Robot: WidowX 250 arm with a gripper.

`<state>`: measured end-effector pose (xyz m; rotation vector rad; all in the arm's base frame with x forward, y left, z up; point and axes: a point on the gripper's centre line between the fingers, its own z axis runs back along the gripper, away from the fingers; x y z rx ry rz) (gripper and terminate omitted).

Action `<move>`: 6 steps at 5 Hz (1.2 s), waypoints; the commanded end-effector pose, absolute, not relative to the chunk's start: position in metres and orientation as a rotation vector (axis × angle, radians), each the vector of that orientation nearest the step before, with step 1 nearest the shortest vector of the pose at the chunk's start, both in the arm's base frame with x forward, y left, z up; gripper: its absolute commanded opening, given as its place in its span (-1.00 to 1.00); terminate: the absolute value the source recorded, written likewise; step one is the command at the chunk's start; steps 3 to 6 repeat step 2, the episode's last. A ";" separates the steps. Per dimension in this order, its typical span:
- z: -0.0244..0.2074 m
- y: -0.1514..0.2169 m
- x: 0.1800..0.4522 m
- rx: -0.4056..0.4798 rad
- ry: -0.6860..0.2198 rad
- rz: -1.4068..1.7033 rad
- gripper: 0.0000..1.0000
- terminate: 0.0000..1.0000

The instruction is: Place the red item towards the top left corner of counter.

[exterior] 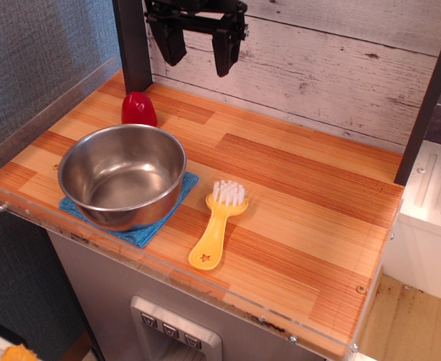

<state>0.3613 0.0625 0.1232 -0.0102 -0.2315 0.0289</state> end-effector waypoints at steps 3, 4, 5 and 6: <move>0.145 0.058 0.356 0.023 -0.241 -0.083 1.00 1.00; 0.145 0.058 0.356 0.023 -0.241 -0.083 1.00 1.00; 0.145 0.058 0.356 0.023 -0.241 -0.083 1.00 1.00; 0.145 0.058 0.356 0.023 -0.241 -0.083 1.00 1.00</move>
